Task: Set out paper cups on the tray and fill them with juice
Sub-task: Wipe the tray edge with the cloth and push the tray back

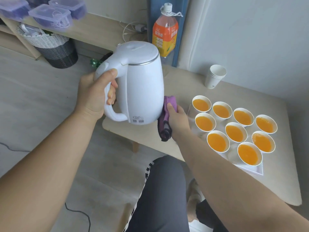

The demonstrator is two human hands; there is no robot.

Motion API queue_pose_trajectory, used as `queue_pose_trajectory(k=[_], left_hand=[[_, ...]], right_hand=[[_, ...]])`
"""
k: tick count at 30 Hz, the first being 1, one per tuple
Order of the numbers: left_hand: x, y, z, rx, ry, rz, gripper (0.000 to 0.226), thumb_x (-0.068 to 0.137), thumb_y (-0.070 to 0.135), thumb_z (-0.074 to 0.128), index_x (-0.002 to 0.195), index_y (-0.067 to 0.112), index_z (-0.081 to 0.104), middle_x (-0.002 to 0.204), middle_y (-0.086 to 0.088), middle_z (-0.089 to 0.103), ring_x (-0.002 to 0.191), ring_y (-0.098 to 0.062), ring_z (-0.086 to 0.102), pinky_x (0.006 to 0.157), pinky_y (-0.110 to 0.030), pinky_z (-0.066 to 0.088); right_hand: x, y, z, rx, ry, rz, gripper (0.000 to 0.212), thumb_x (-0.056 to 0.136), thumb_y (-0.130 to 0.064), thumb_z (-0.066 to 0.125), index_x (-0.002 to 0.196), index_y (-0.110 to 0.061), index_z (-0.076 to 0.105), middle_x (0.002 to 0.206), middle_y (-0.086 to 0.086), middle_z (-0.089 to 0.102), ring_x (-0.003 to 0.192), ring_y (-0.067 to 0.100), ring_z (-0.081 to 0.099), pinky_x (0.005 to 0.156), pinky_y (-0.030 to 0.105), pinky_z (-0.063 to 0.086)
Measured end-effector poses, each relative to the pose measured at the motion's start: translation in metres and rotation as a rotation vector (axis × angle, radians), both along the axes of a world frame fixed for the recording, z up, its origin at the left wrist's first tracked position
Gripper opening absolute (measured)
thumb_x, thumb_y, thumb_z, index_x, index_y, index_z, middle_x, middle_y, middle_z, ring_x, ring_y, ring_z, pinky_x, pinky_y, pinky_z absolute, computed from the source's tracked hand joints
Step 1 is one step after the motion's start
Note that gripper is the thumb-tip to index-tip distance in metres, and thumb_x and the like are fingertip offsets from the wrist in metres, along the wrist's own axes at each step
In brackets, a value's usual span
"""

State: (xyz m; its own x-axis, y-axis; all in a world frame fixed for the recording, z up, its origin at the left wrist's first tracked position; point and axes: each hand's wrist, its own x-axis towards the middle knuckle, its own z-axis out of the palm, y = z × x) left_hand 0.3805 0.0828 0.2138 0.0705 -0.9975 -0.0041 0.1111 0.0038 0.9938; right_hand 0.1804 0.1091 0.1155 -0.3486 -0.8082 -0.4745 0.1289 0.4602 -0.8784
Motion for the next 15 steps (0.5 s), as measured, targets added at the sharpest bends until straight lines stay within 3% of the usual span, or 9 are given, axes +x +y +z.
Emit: queue_pose_trajectory(k=[3, 5, 7, 10, 13, 15], left_hand=[[0.004, -0.002, -0.001, -0.009, -0.092, 0.063, 0.038, 0.058, 0.042, 0.064, 0.056, 0.008, 0.049, 0.035, 0.001, 0.038, 0.032, -0.016, 0.029, 0.043, -0.020, 0.025], [0.008, -0.002, -0.002, 0.002, -0.124, 0.090, 0.038, 0.058, 0.043, 0.064, 0.055, 0.008, 0.050, 0.035, 0.001, 0.037, 0.032, -0.016, 0.029, 0.043, -0.019, 0.026], [0.011, -0.003, -0.005, 0.021, -0.144, 0.106, 0.039, 0.057, 0.044, 0.064, 0.056, 0.008, 0.051, 0.035, 0.001, 0.037, 0.033, -0.016, 0.030, 0.043, -0.018, 0.027], [0.014, -0.007, -0.011, 0.051, -0.142, 0.102, 0.039, 0.057, 0.045, 0.064, 0.057, 0.008, 0.051, 0.035, 0.001, 0.037, 0.033, -0.016, 0.030, 0.044, -0.020, 0.027], [0.012, -0.015, -0.018, 0.069, -0.132, 0.056, 0.041, 0.057, 0.045, 0.064, 0.058, 0.006, 0.052, 0.036, 0.001, 0.038, 0.033, -0.017, 0.030, 0.044, -0.021, 0.027], [0.005, -0.023, -0.023, 0.077, -0.121, 0.004, 0.041, 0.057, 0.045, 0.064, 0.059, 0.005, 0.052, 0.037, 0.000, 0.038, 0.033, -0.017, 0.030, 0.044, -0.020, 0.028]], right_hand=[[0.003, -0.020, -0.017, 0.009, 0.169, 0.019, 0.027, 0.097, -0.028, 0.046, 0.122, -0.019, 0.050, 0.079, -0.004, 0.059, 0.066, 0.010, 0.056, 0.058, 0.019, 0.043], [0.002, -0.036, -0.030, 0.071, 0.269, 0.093, 0.041, 0.096, -0.026, 0.046, 0.136, -0.018, 0.043, 0.099, 0.001, 0.060, 0.080, 0.015, 0.059, 0.071, 0.022, 0.043], [0.003, -0.050, -0.046, 0.165, 0.353, 0.189, 0.052, 0.096, -0.024, 0.047, 0.146, -0.019, 0.034, 0.135, 0.009, 0.043, 0.111, 0.026, 0.054, 0.092, 0.029, 0.040], [0.002, -0.060, -0.068, 0.280, 0.464, 0.395, 0.053, 0.097, -0.022, 0.045, 0.148, -0.014, 0.032, 0.149, 0.012, 0.029, 0.124, 0.030, 0.047, 0.099, 0.031, 0.037], [-0.006, -0.069, -0.054, 0.189, 0.375, 0.312, 0.045, 0.100, -0.024, 0.038, 0.142, -0.010, 0.040, 0.144, 0.011, 0.042, 0.123, 0.026, 0.047, 0.090, 0.026, 0.036], [-0.016, -0.078, -0.024, 0.075, 0.156, 0.161, 0.043, 0.102, -0.032, 0.035, 0.138, -0.012, 0.046, 0.136, 0.006, 0.051, 0.116, 0.022, 0.050, 0.091, 0.029, 0.037]])
